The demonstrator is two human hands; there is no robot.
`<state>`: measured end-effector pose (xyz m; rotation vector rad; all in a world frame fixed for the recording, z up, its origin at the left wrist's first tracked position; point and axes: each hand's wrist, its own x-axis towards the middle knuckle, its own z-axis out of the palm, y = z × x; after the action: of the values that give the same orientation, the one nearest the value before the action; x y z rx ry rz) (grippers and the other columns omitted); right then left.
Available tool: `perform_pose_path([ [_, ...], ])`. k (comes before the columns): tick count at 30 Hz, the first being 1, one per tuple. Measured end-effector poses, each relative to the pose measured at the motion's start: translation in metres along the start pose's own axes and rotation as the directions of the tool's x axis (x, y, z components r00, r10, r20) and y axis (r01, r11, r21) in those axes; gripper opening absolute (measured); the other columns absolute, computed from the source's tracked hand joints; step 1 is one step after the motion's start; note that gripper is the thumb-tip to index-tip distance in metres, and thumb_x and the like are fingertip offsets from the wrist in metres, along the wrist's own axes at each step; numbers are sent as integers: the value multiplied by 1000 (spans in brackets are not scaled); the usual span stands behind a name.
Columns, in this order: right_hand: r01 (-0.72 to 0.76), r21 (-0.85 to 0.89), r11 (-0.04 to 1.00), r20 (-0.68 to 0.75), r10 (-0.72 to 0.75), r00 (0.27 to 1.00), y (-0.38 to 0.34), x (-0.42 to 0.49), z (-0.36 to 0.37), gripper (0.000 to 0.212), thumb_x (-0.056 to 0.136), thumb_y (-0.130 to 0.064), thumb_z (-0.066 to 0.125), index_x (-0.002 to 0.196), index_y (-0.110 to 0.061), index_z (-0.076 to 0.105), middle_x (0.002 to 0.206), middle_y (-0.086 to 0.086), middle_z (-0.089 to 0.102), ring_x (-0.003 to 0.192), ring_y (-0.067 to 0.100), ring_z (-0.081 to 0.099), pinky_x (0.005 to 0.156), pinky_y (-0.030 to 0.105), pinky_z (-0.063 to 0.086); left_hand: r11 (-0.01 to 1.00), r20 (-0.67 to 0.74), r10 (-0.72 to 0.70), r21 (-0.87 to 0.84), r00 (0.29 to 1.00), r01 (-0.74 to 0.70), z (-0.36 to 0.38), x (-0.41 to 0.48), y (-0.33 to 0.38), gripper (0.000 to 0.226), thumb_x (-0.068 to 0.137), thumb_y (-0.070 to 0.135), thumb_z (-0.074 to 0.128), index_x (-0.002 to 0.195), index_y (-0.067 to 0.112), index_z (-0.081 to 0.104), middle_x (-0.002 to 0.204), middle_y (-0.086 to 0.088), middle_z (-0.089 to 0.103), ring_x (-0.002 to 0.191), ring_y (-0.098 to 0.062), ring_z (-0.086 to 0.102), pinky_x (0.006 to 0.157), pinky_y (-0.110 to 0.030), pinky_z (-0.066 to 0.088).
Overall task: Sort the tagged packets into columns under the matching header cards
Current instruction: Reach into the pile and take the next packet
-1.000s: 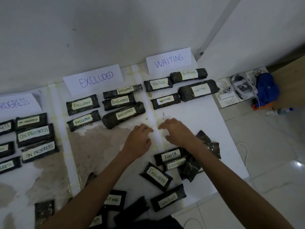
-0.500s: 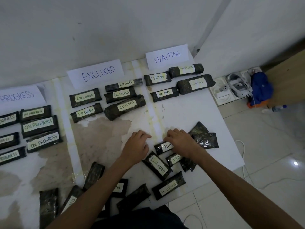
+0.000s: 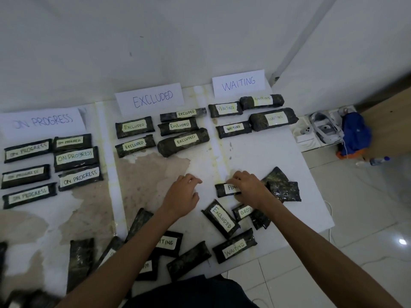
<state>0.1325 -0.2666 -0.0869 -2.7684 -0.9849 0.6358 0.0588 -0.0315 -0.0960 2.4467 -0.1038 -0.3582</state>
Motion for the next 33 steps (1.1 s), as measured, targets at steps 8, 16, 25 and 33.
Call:
perform_pose_path([
  [8, 47, 170, 984, -169, -18, 985, -61, 15, -15, 52, 66, -23, 82, 112, -9, 64, 100, 10, 60, 84, 29, 57, 69, 36, 50, 999, -175, -3, 41, 985, 10, -32, -31, -22, 44, 79, 18, 45, 120, 10, 56, 125, -9, 56, 114, -29, 50, 92, -41, 46],
  [16, 190, 189, 964, -247, -140, 959, -173, 41, -26, 55, 69, -29, 80, 119, -15, 60, 104, 5, 56, 91, 23, 55, 67, 25, 40, 991, -282, -86, 71, 956, 110, -80, -109, -75, 49, 81, 14, 53, 130, 9, 49, 137, -14, 48, 125, -32, 43, 104, -43, 38],
  [25, 322, 108, 941, -244, -288, 926, -312, 87, -2, 55, 66, -38, 82, 112, -10, 66, 96, 10, 62, 82, 31, 56, 70, 40, 49, 954, -393, -261, 31, 882, 297, -127, -218, -162, 56, 80, 11, 60, 134, 8, 45, 141, -15, 44, 132, -32, 38, 108, -44, 31],
  [33, 388, 104, 916, -236, -356, 904, -435, 140, 32, 50, 71, -42, 74, 113, -17, 65, 103, 7, 63, 91, 30, 56, 78, 44, 47, 913, -452, -376, -32, 809, 406, -167, -292, -261, 53, 81, 16, 49, 133, 8, 46, 139, -16, 45, 129, -33, 40, 107, -42, 33],
])
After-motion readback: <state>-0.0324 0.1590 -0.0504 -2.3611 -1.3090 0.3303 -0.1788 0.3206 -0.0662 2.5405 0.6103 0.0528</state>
